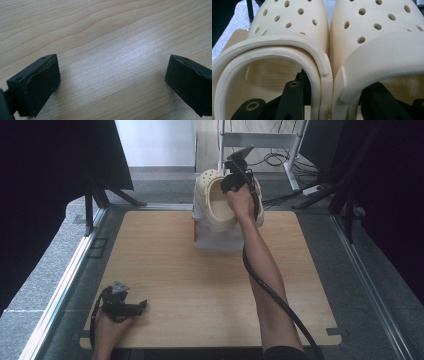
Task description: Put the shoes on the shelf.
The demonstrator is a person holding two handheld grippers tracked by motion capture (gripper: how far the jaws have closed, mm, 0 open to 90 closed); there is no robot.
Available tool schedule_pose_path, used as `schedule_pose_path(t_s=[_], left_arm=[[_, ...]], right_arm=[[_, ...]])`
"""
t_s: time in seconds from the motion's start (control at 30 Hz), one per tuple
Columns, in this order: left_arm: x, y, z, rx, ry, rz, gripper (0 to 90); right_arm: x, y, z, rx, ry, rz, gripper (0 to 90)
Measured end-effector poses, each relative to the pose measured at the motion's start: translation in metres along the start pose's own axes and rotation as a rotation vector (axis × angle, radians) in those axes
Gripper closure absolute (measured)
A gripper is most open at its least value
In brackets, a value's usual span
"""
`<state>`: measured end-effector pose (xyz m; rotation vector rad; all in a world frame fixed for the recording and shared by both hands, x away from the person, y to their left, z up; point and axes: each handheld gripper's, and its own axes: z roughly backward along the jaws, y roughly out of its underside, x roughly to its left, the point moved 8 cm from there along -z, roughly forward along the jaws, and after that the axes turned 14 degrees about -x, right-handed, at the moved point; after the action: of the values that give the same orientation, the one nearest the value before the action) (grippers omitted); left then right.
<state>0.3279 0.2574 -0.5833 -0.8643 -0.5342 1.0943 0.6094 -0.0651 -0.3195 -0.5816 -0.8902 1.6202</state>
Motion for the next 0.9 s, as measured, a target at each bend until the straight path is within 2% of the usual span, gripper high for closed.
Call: schedule_pose_path(t_s=[0.23,0.43,0.6,0.77,0.9], left_arm=[[0.000,-0.001,-0.001,0.003,0.005,-0.002,0.0],[0.000,-0.001,-0.001,-0.001,0.003,-0.004,0.0],[0.000,-0.001,-0.001,-0.001,0.003,-0.004,0.0],[0.000,-0.001,-0.001,-0.001,0.003,-0.004,0.0],[0.000,-0.001,-0.002,-0.001,0.002,-0.005,0.0]], right_arm=[[-0.010,-0.016,-0.023,-0.001,0.039,-0.054,66.1],[-0.019,-0.021,-0.045,0.002,0.076,-0.087,66.0],[-0.020,-0.023,-0.059,-0.006,0.095,-0.109,65.7],[-0.018,-0.013,-0.076,0.017,0.079,-0.111,64.3],[-0.018,-0.010,-0.079,0.006,0.073,-0.083,57.7]])
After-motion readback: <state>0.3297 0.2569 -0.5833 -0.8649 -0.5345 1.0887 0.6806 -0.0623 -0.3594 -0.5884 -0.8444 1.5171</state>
